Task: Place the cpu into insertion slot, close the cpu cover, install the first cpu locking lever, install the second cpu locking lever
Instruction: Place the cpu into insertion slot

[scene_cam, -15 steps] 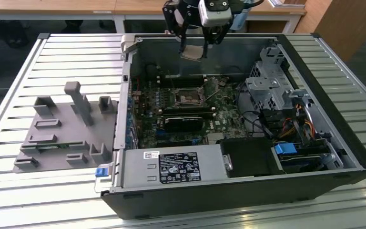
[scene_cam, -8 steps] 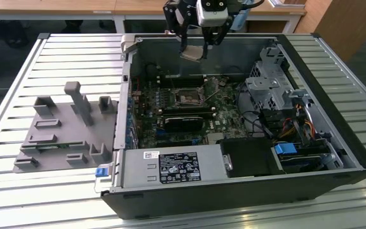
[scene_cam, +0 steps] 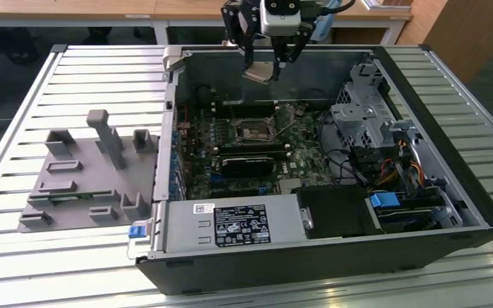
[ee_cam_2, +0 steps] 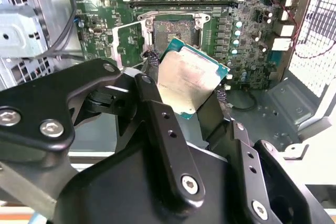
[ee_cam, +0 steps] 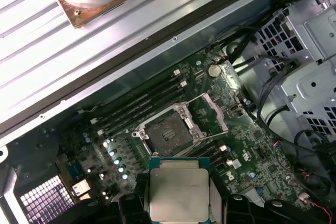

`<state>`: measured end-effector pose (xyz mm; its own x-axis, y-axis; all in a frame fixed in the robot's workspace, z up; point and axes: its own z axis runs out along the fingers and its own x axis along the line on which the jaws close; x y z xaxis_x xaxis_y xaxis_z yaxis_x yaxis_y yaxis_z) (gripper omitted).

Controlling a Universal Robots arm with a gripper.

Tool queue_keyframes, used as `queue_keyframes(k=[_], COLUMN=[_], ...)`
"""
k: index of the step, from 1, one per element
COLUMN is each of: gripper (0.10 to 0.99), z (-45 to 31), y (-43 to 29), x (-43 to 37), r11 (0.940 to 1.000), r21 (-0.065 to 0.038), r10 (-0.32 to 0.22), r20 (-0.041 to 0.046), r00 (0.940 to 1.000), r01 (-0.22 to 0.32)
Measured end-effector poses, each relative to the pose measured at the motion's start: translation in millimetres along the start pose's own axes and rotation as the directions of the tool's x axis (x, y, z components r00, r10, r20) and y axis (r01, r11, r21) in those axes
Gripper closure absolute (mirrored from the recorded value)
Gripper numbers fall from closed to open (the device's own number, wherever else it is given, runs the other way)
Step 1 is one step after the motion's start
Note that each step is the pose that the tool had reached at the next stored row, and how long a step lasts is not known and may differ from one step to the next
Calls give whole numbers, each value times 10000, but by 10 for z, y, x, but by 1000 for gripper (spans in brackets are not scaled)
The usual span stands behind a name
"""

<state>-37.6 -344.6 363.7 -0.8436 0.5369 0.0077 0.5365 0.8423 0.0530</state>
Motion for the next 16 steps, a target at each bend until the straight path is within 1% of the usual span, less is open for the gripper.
queue_keyframes(k=[4, 8, 12, 16], gripper=[545, 545, 545, 545], z=[3, 5, 7, 9], y=[0, 0, 1, 1], x=[0, 0, 1, 1], r11=[9992, 9967, 9928, 9872], r21=[14, 29, 44, 56], r10=[410, 812, 1199, 1592], r20=[34, 69, 104, 139], r00=[9992, 9967, 9927, 9872], r01=[-410, -812, -1199, -1592])
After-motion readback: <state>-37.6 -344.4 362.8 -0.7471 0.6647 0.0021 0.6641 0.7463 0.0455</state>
